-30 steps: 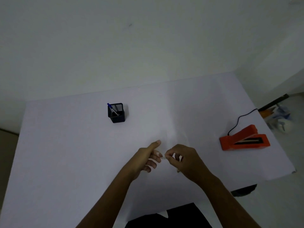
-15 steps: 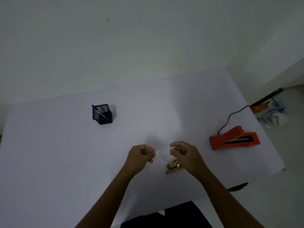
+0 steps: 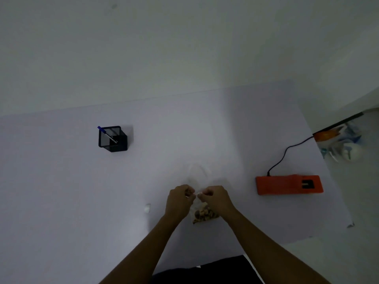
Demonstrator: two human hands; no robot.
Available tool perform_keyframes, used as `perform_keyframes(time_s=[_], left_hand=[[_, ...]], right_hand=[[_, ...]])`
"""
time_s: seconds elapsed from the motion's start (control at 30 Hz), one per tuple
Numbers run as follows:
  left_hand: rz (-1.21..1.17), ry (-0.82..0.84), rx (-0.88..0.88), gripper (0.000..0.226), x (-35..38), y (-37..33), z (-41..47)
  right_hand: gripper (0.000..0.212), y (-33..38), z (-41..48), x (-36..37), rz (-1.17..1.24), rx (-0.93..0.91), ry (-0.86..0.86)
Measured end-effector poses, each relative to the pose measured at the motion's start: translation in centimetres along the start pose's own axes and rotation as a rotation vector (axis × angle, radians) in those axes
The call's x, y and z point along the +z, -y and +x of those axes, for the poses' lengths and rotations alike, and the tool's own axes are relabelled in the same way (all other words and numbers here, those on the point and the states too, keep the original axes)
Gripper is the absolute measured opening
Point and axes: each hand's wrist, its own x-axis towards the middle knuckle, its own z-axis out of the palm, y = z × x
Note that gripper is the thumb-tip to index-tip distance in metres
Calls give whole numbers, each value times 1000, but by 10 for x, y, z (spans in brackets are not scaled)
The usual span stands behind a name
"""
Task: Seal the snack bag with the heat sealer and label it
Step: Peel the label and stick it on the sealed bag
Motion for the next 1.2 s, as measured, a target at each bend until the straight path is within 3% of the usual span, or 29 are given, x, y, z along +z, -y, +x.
perform_keyframes(time_s=[0.4,1.2], left_hand=[[54,12,-214,8,19,3,38],[189,23,-179,10,42,6,52]], right_hand=[[17,-24,47,4,-36,94,33],[22,-54,63,9,-108,116,3]])
